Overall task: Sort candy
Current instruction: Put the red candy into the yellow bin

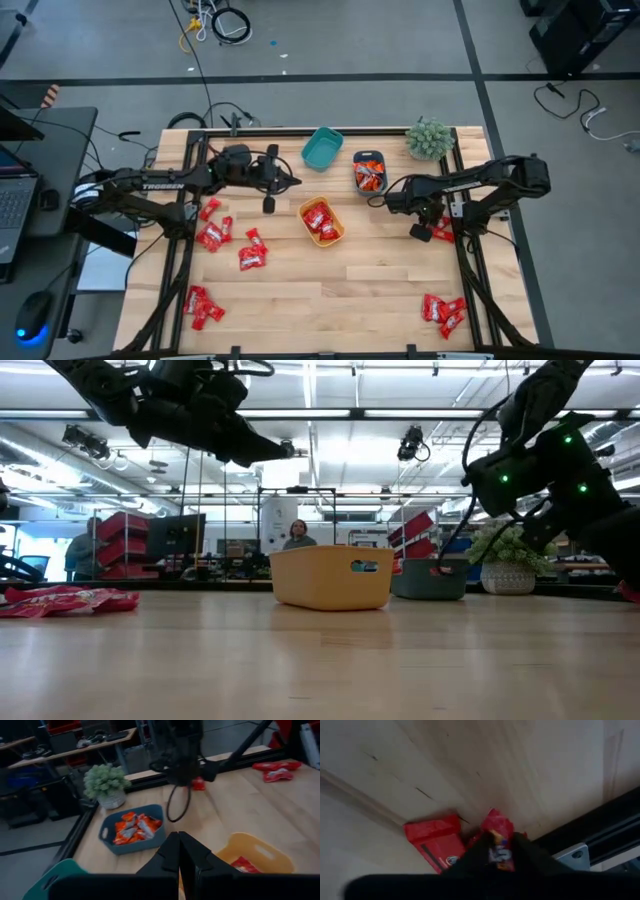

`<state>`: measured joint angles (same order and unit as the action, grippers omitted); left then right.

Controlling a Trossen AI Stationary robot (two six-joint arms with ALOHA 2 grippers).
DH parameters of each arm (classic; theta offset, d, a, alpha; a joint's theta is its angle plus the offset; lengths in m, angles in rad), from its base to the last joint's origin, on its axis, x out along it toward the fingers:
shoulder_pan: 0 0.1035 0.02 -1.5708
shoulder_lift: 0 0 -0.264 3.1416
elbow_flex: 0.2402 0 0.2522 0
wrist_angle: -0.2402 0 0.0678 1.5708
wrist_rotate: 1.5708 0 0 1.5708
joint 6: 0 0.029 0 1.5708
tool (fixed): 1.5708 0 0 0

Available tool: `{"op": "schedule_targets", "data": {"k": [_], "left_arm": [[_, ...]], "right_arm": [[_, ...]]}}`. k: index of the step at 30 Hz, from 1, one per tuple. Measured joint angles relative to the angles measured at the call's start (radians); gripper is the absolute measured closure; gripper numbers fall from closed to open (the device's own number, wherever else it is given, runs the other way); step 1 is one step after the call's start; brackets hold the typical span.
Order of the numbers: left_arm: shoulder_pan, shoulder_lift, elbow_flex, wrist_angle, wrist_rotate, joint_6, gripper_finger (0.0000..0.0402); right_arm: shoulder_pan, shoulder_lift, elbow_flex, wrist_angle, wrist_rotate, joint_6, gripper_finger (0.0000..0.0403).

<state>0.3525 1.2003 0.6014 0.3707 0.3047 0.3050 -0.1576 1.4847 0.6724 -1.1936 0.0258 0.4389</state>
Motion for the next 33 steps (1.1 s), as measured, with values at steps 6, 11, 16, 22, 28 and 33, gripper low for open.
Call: {"op": "schedule_targets", "data": {"k": [6,11,16,22,28,33], "left_arm": [[0.033,0.000,0.000,0.025,-0.077,-0.029,0.0399],[0.076,-0.004,0.000,0.061,-0.076,-0.051,0.0399],[0.105,-0.004,0.000,0.108,-0.044,-0.053,0.0399],[0.124,-0.004,0.000,0.172,0.029,-0.056,0.0399],[0.126,-0.004,0.000,0.195,0.061,-0.052,0.0399],[0.127,-0.004,0.000,0.207,0.067,-0.050,0.0399]], "right_arm": [[0.017,-0.050,0.090,-0.028,0.053,0.001,0.0389],[0.065,-0.109,0.209,0.101,0.056,-0.014,0.0400],[0.114,-0.129,0.262,0.397,0.054,-0.062,0.0402],[0.144,-0.064,0.265,0.819,0.004,-0.109,0.0402],[0.141,0.043,0.265,1.079,-0.057,-0.149,0.0403],[0.120,0.157,0.307,1.128,-0.072,-0.163,0.0403]]}}
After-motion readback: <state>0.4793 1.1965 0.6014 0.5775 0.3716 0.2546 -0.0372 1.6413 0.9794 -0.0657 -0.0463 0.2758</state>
